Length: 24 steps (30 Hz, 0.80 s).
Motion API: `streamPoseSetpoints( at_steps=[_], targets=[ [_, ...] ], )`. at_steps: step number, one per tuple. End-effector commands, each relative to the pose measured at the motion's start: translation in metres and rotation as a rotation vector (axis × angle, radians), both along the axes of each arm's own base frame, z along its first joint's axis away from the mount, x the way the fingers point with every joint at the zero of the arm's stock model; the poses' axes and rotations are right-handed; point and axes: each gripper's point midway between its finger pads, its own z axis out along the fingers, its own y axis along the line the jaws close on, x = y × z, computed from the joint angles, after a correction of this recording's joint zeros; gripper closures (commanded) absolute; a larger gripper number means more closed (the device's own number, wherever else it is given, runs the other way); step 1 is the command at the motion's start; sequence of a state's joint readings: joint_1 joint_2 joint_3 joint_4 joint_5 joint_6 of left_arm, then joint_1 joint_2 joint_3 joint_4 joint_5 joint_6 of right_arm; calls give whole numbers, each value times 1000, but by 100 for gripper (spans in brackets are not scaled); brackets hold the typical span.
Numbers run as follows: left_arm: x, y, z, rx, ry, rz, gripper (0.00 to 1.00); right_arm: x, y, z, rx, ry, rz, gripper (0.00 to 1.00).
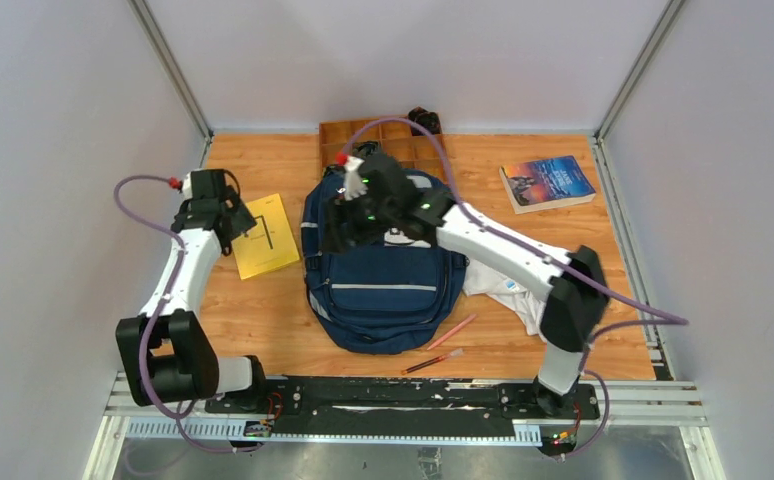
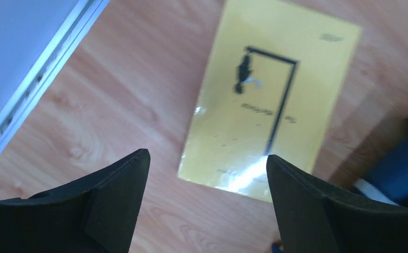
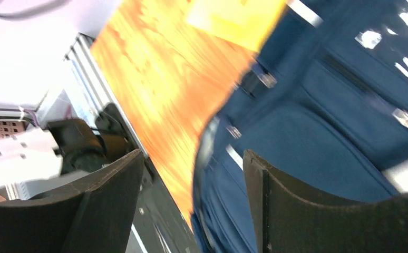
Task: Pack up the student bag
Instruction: Move the book to the center of the board, then pick up the book from the center of the board.
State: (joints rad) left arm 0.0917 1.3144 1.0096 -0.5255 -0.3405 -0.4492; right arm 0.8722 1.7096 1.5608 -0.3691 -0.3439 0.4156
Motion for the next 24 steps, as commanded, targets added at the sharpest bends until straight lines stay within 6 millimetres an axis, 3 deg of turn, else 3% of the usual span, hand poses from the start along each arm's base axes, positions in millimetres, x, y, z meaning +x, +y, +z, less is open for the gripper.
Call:
streamPoseSetpoints(
  at_steps=[1,5,10,17,24],
  targets=[
    [-33,10,-47,-145,77,92,14,-8,72,-24,-31,-18,86,27],
    [-42,15,-55,-188,62,125,14,-1,119,-44,-5,21,144,28],
    [-47,22,-57,-166,82,139,14,16,158,-72,23,24,187,29],
    [-58,43,-58,-133,84,228,14,49,179,-99,20,-28,83,26],
    [-49,50,-67,-183,83,236,14,84,179,-139,-59,-80,-65,25]
  ],
)
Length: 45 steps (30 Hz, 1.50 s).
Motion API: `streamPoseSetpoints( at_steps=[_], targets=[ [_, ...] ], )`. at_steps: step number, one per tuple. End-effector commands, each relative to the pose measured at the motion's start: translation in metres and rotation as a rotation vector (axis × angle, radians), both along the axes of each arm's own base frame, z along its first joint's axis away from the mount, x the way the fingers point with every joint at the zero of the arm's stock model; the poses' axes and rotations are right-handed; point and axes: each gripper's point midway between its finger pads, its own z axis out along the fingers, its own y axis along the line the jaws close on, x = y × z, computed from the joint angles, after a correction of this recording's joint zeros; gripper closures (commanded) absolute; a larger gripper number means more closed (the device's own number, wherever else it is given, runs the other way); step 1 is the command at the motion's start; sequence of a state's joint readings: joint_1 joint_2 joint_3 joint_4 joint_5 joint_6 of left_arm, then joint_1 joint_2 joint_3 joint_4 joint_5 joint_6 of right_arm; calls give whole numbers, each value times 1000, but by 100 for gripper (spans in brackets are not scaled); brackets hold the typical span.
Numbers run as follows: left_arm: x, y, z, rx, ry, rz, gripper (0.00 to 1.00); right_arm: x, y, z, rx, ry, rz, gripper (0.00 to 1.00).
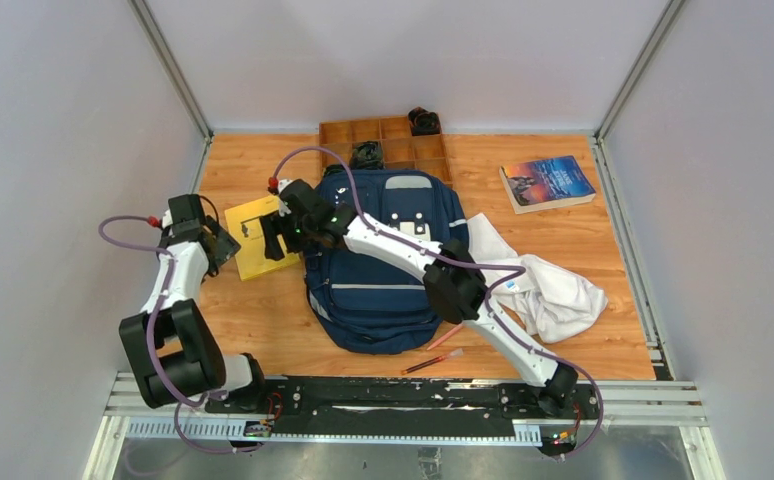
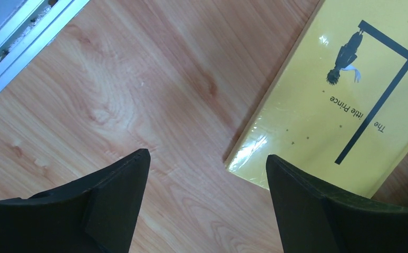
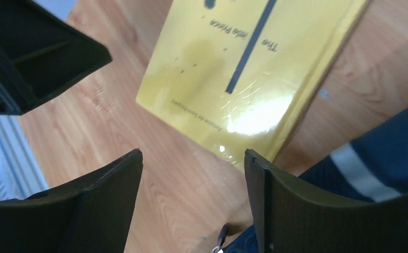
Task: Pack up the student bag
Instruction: Pick up the book from the center of the board.
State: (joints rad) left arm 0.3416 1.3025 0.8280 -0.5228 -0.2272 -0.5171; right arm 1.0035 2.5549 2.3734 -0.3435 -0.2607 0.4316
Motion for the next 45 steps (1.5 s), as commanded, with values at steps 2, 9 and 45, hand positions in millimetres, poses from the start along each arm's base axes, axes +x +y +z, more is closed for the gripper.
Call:
streamPoseSetpoints(
  at_steps=[2,9,45],
  targets=[
    [21,2,-5,-52,-53,-3,14,37,-8,-23,-61,-82,-162,25],
    [34,-7,-24,-132,-44,-25,15,45,-18,-51,-152,-134,-199,25],
    [101,-29,-49,-349,-112,-216,25,5,39,-52,233,263,-31,12]
  ],
)
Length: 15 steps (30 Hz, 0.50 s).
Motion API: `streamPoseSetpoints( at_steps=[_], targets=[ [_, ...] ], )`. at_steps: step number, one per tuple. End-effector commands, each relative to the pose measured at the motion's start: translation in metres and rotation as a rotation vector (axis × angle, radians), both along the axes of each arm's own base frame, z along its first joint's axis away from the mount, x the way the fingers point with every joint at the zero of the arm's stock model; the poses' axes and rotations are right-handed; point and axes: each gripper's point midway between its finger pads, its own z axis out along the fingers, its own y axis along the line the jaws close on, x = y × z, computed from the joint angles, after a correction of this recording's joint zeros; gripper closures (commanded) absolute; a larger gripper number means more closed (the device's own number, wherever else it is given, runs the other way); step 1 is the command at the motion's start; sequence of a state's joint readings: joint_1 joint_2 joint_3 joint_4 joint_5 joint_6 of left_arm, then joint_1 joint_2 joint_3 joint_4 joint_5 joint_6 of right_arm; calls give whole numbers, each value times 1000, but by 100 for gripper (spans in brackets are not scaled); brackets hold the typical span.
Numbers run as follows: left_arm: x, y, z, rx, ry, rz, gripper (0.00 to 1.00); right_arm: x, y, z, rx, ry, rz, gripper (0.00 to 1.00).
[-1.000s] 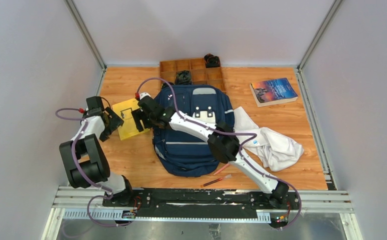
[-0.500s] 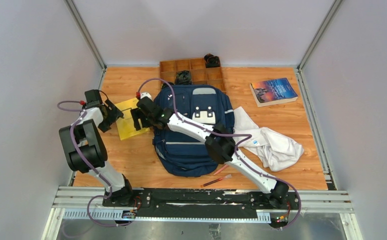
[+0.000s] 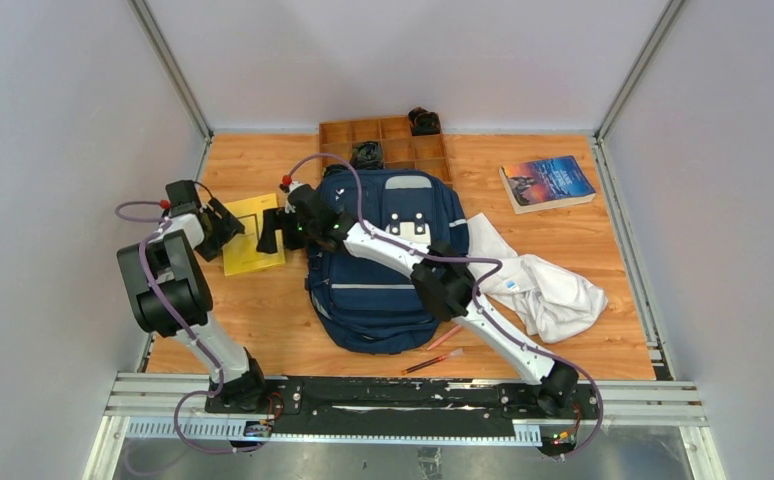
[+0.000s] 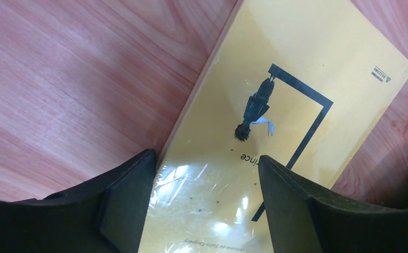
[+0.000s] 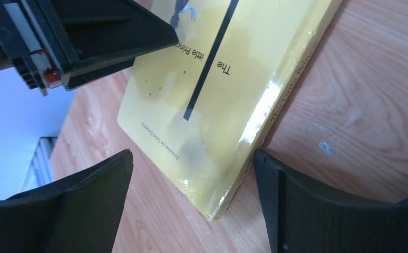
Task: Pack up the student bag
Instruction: Pick up the book from the center of the board.
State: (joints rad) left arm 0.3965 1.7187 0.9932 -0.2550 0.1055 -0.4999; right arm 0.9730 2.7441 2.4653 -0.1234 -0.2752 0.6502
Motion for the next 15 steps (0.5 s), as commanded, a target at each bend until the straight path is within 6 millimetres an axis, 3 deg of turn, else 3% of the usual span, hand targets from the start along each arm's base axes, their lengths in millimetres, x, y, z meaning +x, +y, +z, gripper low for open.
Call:
streamPoseSetpoints(
  at_steps=[1,4,8,15],
  targets=[
    [5,-25,1,-106,-6,-84,25,-27,8,-5,127,145,110,13],
    [6,-33,5,-139,-29,-104,26,-23,10,10,220,197,136,19],
    [7,-43,12,-181,-60,-132,30,-21,11,18,214,186,132,19],
    [7,-67,46,-271,-169,-208,40,-13,1,-2,137,227,53,18]
  ],
)
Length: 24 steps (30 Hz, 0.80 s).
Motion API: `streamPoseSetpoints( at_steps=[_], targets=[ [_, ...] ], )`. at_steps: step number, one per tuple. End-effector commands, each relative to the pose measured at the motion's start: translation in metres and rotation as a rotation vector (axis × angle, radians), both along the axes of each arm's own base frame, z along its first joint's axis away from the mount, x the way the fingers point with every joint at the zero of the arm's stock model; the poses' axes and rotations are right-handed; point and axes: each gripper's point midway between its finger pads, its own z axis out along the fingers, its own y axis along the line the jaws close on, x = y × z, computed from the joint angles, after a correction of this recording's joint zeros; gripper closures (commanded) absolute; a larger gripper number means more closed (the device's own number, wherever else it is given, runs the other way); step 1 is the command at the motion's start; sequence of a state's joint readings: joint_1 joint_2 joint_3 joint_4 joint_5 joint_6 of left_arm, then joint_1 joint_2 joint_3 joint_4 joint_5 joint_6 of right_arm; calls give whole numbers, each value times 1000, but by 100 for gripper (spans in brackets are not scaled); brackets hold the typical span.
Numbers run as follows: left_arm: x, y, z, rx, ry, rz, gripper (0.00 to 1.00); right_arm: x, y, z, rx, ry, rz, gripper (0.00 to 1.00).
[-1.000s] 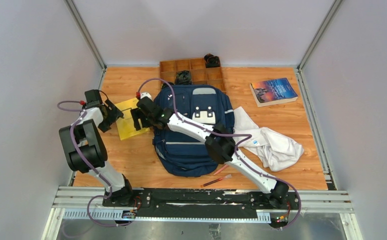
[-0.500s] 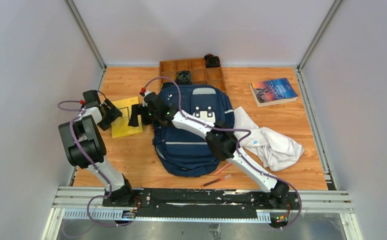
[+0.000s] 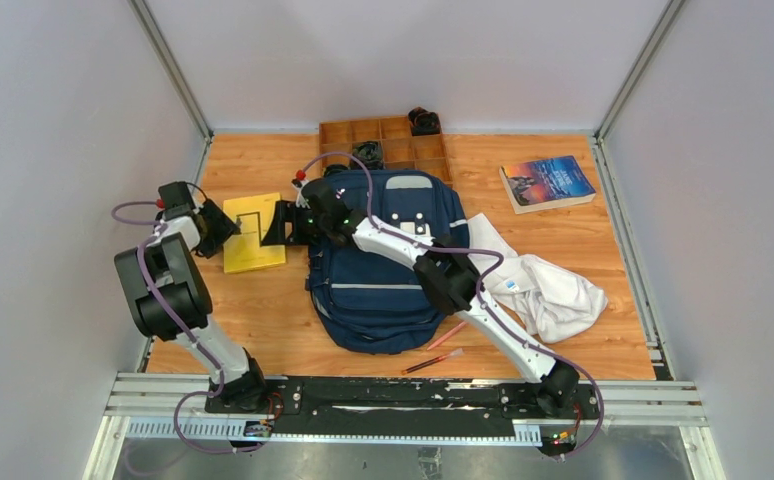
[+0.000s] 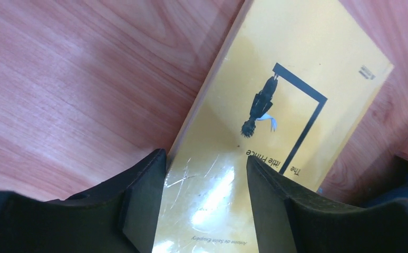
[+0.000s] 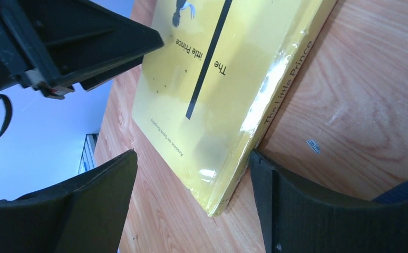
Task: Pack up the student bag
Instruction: Pick up the book from the center of the board.
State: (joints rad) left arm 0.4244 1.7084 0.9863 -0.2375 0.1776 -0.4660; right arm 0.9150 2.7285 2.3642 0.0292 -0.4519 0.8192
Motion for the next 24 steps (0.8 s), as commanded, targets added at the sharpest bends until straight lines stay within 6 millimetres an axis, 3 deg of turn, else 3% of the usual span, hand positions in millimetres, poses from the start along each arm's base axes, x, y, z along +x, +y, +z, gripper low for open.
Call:
streamPoseSetpoints(
  at_steps=[1,7,12,24],
  targets=[
    [4,-72,45,-263,-140,-180,41,-17,7,-13,-11,62,21,18],
    [-5,-87,62,-328,-169,-202,45,-17,0,-37,-58,126,0,18],
    [-14,-93,63,-334,-155,-224,52,-14,-2,-34,-57,123,-3,18],
    [-36,-116,72,-418,-173,-281,53,-11,-7,-36,-51,150,-10,18]
  ],
)
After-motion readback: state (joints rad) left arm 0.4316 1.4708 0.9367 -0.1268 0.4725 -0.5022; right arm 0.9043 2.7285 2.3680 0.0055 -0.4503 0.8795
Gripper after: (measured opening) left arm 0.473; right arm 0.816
